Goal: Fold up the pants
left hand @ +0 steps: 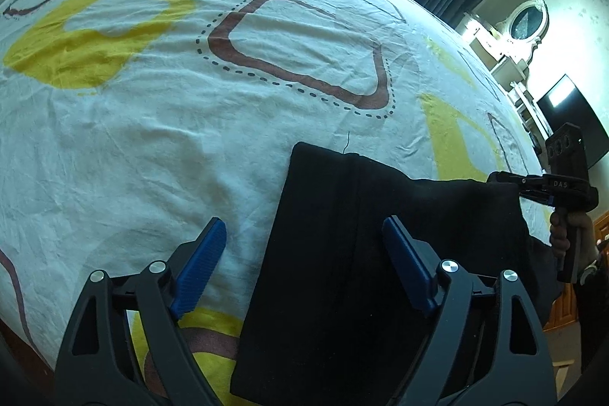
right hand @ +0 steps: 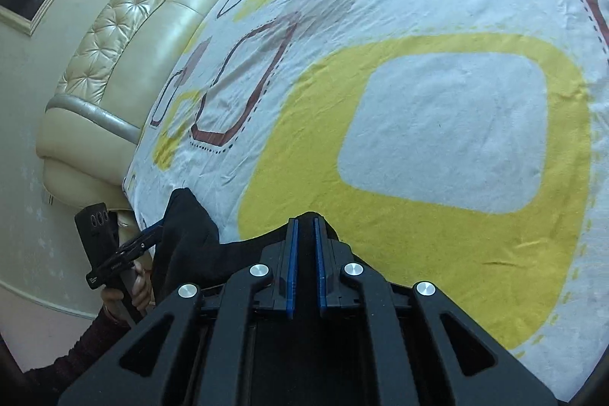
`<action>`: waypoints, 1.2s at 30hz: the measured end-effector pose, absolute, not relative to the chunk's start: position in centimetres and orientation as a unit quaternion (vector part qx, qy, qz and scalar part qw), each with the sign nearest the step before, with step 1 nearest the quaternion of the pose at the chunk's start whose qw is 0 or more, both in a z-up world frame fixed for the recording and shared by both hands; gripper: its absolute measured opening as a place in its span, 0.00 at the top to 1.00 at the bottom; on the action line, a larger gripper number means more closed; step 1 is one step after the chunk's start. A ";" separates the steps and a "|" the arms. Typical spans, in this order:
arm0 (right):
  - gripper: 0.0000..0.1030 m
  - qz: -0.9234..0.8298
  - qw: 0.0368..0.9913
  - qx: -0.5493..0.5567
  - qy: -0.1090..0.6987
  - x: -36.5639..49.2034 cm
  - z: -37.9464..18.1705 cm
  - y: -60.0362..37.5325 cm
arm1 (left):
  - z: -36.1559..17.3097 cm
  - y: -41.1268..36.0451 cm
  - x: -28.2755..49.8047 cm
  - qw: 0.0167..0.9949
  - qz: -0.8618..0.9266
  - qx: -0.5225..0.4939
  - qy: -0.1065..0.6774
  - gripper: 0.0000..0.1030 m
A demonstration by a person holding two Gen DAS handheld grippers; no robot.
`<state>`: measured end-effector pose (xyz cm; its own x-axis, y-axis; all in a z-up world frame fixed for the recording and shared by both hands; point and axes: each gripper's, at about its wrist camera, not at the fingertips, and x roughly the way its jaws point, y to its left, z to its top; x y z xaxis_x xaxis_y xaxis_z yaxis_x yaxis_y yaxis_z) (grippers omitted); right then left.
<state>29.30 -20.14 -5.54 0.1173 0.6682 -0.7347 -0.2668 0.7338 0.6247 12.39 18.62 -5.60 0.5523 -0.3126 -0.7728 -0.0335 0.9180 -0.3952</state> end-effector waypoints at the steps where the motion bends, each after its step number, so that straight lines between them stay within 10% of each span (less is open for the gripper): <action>1: 0.92 0.316 0.725 0.171 0.587 29.2 -6.2 -19.9 | -5.7 19.0 12.4 0.857 -0.085 -0.195 0.469 0.18; 15: 0.90 0.304 0.725 0.197 0.586 28.6 -7.5 -19.8 | -7.0 22.1 14.0 0.747 -0.263 -0.302 0.531 0.17; 25: 0.86 0.313 0.720 0.209 0.583 28.3 -7.6 -19.8 | -6.5 17.7 14.9 0.749 -0.302 -0.167 0.565 0.03; 27: 0.86 0.316 0.721 0.209 0.580 28.2 -7.6 -19.8 | -6.2 17.9 15.5 0.743 -0.305 -0.210 0.557 0.25; 28: 0.86 0.317 0.724 0.205 0.578 28.2 -7.5 -19.7 | -6.4 17.8 15.7 0.740 -0.304 -0.220 0.558 0.70; 36: 0.91 0.325 0.745 0.174 0.555 28.2 -5.8 -18.9 | -5.1 18.4 13.7 0.783 -0.258 -0.257 0.504 0.80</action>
<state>28.19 -18.94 -5.80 0.1715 0.6786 -0.7142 -0.2913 0.7274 0.6212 13.75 18.42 -5.11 0.3586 -0.6627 -0.6575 0.1439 0.7351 -0.6625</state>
